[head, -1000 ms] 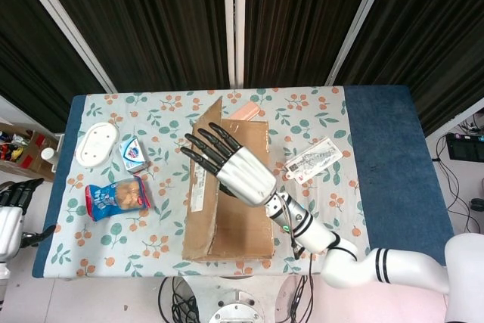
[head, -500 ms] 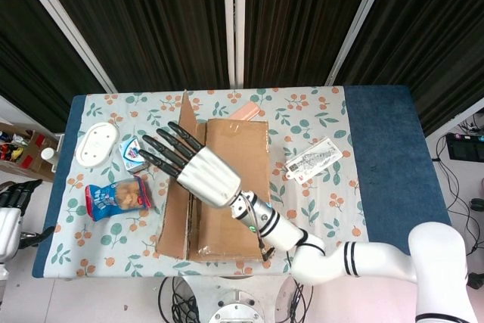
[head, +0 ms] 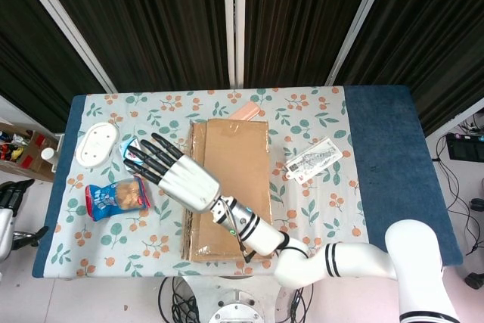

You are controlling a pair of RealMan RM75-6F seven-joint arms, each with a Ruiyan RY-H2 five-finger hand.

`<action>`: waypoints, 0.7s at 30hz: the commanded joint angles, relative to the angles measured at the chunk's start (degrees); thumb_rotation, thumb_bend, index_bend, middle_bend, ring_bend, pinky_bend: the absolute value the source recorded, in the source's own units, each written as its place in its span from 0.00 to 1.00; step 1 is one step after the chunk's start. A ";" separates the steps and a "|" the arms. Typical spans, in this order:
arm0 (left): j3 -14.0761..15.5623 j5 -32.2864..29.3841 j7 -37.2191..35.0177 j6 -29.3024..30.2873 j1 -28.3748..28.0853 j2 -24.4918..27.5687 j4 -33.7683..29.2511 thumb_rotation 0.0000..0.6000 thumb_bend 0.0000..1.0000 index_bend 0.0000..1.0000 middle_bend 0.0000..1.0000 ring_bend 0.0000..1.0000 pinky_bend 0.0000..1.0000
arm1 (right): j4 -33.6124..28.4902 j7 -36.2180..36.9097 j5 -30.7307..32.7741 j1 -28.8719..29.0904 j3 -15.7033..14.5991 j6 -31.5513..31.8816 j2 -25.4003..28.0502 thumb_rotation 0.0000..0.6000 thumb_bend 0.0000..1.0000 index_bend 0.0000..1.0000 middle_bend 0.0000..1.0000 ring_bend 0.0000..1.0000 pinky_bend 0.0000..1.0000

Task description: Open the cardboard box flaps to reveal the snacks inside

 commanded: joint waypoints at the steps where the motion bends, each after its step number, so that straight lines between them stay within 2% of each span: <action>1: 0.01 0.00 -0.23 0.03 0.09 0.21 0.08 1.00 0.10 0.16 0.17 0.16 0.24 | -2.82 3.22 -0.51 -1.26 -0.44 0.15 3.51 1.00 0.37 0.00 0.00 0.00 0.00; 3: 0.01 0.11 -0.39 0.02 0.07 0.20 0.10 1.00 0.10 0.16 0.17 0.16 0.24 | -4.90 5.20 -0.42 -1.91 -0.70 -0.85 6.23 1.00 0.49 0.00 0.00 0.00 0.00; 7: 0.07 0.28 -0.16 -0.48 -0.22 -0.11 0.06 1.00 0.10 0.16 0.17 0.16 0.24 | -11.02 8.55 1.68 -3.15 -1.83 -6.25 14.75 1.00 0.77 0.00 0.03 0.00 0.00; 9: 0.11 0.41 0.22 -0.76 -0.43 -0.26 -0.06 1.00 0.10 0.16 0.17 0.16 0.24 | -13.70 8.98 4.30 -3.05 -2.06 -10.40 19.39 1.00 0.85 0.01 0.05 0.00 0.00; 10: 0.09 0.47 0.42 -0.90 -0.55 -0.36 -0.19 1.00 0.10 0.16 0.17 0.16 0.24 | -15.42 9.09 6.35 -2.82 -2.33 -13.35 22.46 1.00 0.88 0.05 0.07 0.00 0.00; 13: -0.08 0.31 0.67 -1.23 -0.84 -0.70 -0.42 1.00 0.10 0.16 0.17 0.16 0.24 | -18.05 9.92 10.34 -1.53 -3.05 -19.99 28.62 1.00 0.94 0.24 0.14 0.00 0.00; 16: -0.13 0.14 0.93 -1.73 -1.12 -0.99 -0.40 1.00 0.10 0.16 0.17 0.16 0.24 | -18.79 10.83 12.63 -0.29 -4.18 -23.80 31.59 1.00 0.99 0.34 0.20 0.00 0.00; 18: -0.09 0.05 1.25 -2.03 -1.24 -1.03 -0.42 1.00 0.10 0.16 0.17 0.16 0.24 | -18.89 11.44 13.05 0.29 -4.89 -24.95 32.13 1.00 1.00 0.39 0.21 0.00 0.00; 21: -0.07 -0.04 1.65 -2.15 -1.27 -0.87 -0.62 1.00 0.10 0.16 0.17 0.16 0.24 | -18.44 12.31 13.21 1.23 -6.05 -26.15 32.13 1.00 1.00 0.41 0.22 0.00 0.00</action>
